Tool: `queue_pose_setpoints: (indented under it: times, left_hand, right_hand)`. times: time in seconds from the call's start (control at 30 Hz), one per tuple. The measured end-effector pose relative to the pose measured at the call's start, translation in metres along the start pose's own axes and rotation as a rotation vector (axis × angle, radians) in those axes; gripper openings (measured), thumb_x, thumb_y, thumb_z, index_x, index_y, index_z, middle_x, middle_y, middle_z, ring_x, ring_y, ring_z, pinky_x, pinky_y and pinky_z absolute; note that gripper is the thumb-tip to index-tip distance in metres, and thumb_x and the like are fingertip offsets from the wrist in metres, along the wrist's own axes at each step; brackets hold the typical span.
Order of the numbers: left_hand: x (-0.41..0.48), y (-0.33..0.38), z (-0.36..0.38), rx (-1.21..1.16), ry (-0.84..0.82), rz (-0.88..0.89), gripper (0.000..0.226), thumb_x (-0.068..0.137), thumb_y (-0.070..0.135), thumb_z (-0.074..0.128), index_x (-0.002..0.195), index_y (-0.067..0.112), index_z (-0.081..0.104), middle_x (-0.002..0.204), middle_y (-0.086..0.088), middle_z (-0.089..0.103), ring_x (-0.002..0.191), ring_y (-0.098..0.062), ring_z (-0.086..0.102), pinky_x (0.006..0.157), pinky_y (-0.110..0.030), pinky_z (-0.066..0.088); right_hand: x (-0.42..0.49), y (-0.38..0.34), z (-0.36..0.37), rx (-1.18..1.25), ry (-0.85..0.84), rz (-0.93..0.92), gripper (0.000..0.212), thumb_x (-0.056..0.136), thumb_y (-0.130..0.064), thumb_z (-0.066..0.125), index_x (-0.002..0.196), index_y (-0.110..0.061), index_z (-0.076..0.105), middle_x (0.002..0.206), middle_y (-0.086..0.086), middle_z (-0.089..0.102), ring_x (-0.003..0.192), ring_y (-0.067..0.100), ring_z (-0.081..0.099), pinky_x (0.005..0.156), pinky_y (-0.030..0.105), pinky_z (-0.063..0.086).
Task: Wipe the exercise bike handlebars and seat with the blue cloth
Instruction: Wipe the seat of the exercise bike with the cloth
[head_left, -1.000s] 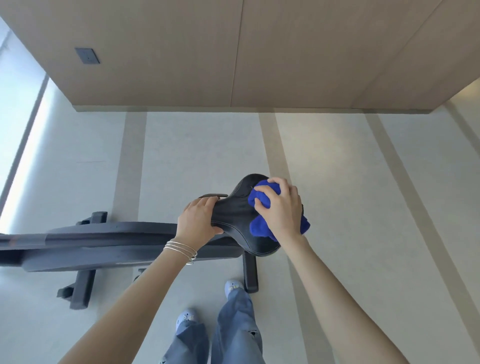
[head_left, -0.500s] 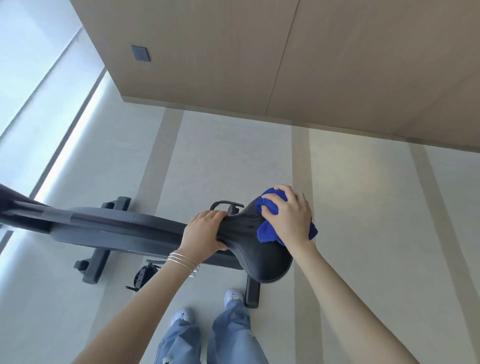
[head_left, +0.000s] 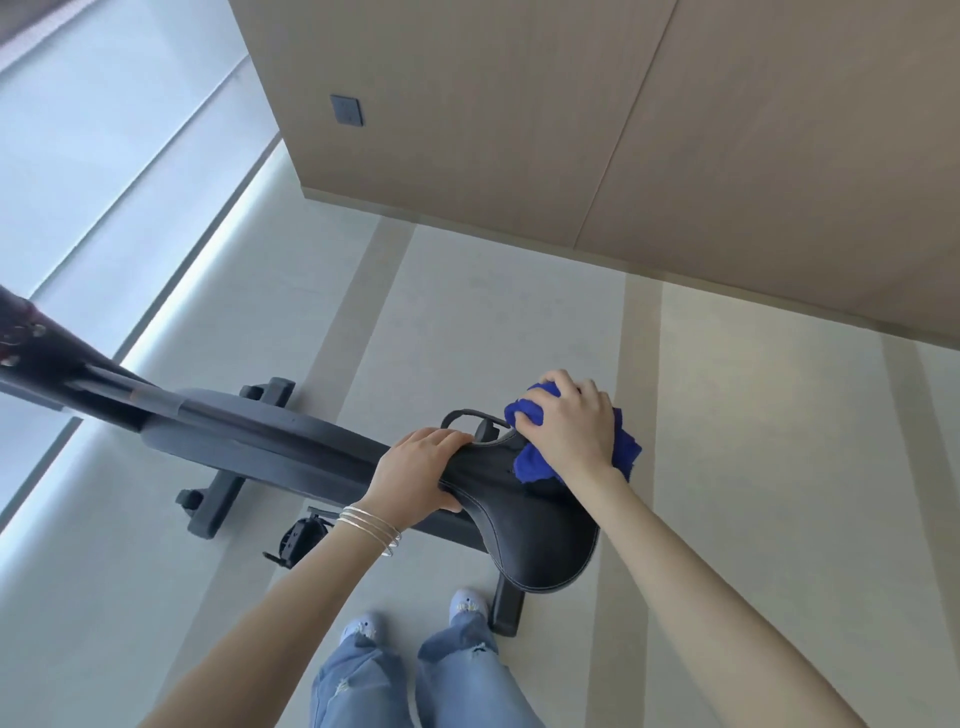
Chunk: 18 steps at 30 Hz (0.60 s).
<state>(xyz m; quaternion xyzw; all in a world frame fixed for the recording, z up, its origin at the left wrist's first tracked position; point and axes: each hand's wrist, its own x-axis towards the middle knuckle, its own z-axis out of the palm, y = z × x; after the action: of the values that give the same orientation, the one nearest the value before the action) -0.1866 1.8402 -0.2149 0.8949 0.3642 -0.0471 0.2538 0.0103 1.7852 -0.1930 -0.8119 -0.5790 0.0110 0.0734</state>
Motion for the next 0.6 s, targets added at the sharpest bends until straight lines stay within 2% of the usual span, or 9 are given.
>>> queue_pose_setpoints:
  times: [0.07, 0.13, 0.23, 0.33, 0.4, 0.5, 0.6]
  left_hand:
    - [0.000, -0.002, 0.000, 0.007, 0.001, 0.012, 0.074, 0.065, 0.038, 0.078, 0.130, 0.030, 0.043, 0.133, 0.012, 0.052, 0.124, -0.015, 0.046, 0.099, -0.029, 0.038]
    - [-0.001, -0.004, -0.001, 0.017, 0.007, 0.035, 0.075, 0.067, 0.039, 0.077, 0.132, 0.030, 0.041, 0.135, 0.012, 0.051, 0.125, -0.015, 0.045, 0.101, -0.029, 0.037]
    - [-0.005, -0.008, 0.002, 0.052, 0.015, 0.019, 0.081, 0.072, 0.042, 0.072, 0.141, 0.029, 0.031, 0.142, 0.010, 0.044, 0.130, -0.015, 0.040, 0.103, -0.032, 0.037]
    - [-0.012, -0.014, 0.005, 0.049, 0.043, -0.066, 0.084, 0.077, 0.044, 0.068, 0.145, 0.026, 0.021, 0.144, 0.007, 0.041, 0.129, -0.018, 0.041, 0.099, -0.034, 0.042]
    - [-0.016, -0.019, 0.006, 0.003, 0.054, -0.123, 0.081, 0.079, 0.041, 0.067, 0.145, 0.026, 0.022, 0.143, 0.006, 0.042, 0.126, -0.019, 0.043, 0.095, -0.035, 0.047]
    - [-0.022, -0.027, 0.007, -0.090, 0.057, -0.199, 0.071, 0.080, 0.039, 0.067, 0.140, 0.026, 0.030, 0.136, 0.006, 0.048, 0.122, -0.018, 0.048, 0.092, -0.035, 0.049]
    - [-0.029, -0.037, 0.008, -0.137, 0.075, -0.245, 0.063, 0.082, 0.041, 0.065, 0.136, 0.027, 0.036, 0.131, 0.006, 0.053, 0.120, -0.018, 0.050, 0.091, -0.035, 0.048]
  right_hand:
    - [-0.014, -0.003, -0.002, 0.005, 0.086, -0.055, 0.016, 0.076, -0.030, 0.070, 0.090, -0.023, 0.073, 0.111, -0.001, 0.065, 0.084, 0.029, 0.058, 0.072, 0.035, 0.046]
    - [-0.043, 0.002, -0.002, 0.068, 0.182, -0.203, 0.014, 0.072, -0.027, 0.071, 0.085, -0.025, 0.072, 0.111, -0.003, 0.067, 0.086, 0.026, 0.060, 0.073, 0.035, 0.049]
    - [-0.065, 0.018, -0.004, 0.117, 0.191, -0.402, 0.013, 0.075, -0.027, 0.067, 0.086, -0.028, 0.073, 0.112, -0.005, 0.068, 0.093, 0.023, 0.059, 0.075, 0.034, 0.049]
    - [-0.036, 0.010, -0.011, 0.088, 0.071, -0.303, 0.014, 0.072, -0.026, 0.070, 0.085, -0.026, 0.073, 0.109, -0.004, 0.069, 0.083, 0.027, 0.062, 0.072, 0.035, 0.050]
    - [-0.010, -0.013, -0.010, 0.077, -0.016, -0.212, 0.015, 0.075, -0.025, 0.069, 0.088, -0.023, 0.074, 0.109, -0.001, 0.067, 0.081, 0.031, 0.061, 0.074, 0.037, 0.047]
    - [-0.007, -0.042, 0.000, 0.060, 0.012, -0.267, 0.011, 0.073, -0.023, 0.072, 0.084, -0.023, 0.073, 0.105, -0.001, 0.068, 0.074, 0.029, 0.060, 0.069, 0.035, 0.047]
    - [-0.026, -0.027, 0.001, 0.109, 0.098, -0.401, 0.015, 0.073, -0.025, 0.069, 0.088, -0.027, 0.072, 0.107, -0.002, 0.068, 0.074, 0.025, 0.059, 0.067, 0.034, 0.051]
